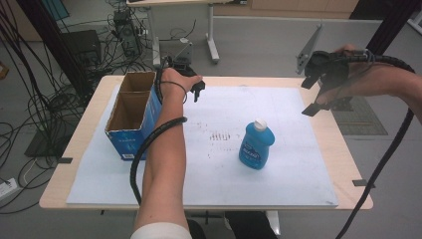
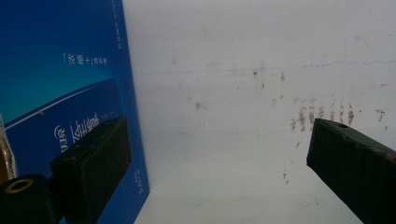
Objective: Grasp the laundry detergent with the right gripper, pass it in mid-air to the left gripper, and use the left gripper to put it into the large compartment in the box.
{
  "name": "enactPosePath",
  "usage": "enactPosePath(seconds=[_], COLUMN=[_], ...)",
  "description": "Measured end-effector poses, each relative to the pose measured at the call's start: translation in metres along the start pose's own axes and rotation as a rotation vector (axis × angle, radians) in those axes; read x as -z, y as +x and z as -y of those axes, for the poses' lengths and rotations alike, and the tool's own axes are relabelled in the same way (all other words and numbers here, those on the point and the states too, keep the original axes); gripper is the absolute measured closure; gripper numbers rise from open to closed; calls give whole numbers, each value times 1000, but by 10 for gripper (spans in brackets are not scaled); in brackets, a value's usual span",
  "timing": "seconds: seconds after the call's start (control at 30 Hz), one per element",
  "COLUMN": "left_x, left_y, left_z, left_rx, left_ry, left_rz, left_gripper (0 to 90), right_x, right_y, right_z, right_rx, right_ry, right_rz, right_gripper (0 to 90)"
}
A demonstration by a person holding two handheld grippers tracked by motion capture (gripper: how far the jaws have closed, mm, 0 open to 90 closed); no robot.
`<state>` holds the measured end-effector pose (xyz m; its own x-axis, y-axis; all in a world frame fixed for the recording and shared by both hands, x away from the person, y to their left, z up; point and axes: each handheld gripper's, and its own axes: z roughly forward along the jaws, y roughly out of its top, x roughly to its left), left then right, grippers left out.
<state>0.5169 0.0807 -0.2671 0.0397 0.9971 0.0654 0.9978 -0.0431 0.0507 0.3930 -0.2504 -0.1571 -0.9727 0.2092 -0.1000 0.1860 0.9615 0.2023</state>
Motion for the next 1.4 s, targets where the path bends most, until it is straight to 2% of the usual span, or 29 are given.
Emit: enactPosePath(seconds=[0.37,0.63,0.97,1.07,1.1,1.13,1.17,1.27,1.4], left_x=[1,0,-2,-3,-4,-4,-4,-5,-5], left_y=[0,0,2,1,0,0,0,-1,-2], left_z=[1,4,10,11,12,13,13,13,14], left_rx=[-6,-8,-13,-19,-21,-23,-23,-29,-33], left_ry=[-2,-3,-11,-13,-13,-14,-14,-17,-18], left_rz=[4,4,7,9,10,11,11,12,12], left_gripper=[71,71,70,70,70,70,70,70,69], right_x=[-1,-8,-23,-38,-38,-46,-46,-62,-75], right_y=[2,10,18,23,23,24,24,29,32], right_z=[1,3,23,35,35,40,40,49,55], right_rx=[2,-2,-31,-63,-63,-71,-71,-84,-99], right_ry=[9,2,-7,-27,-27,-32,-32,-51,-60], right_rz=[3,-16,-24,-29,-29,-33,-33,-33,-29], right_gripper=[100,95,83,75,75,74,74,68,64])
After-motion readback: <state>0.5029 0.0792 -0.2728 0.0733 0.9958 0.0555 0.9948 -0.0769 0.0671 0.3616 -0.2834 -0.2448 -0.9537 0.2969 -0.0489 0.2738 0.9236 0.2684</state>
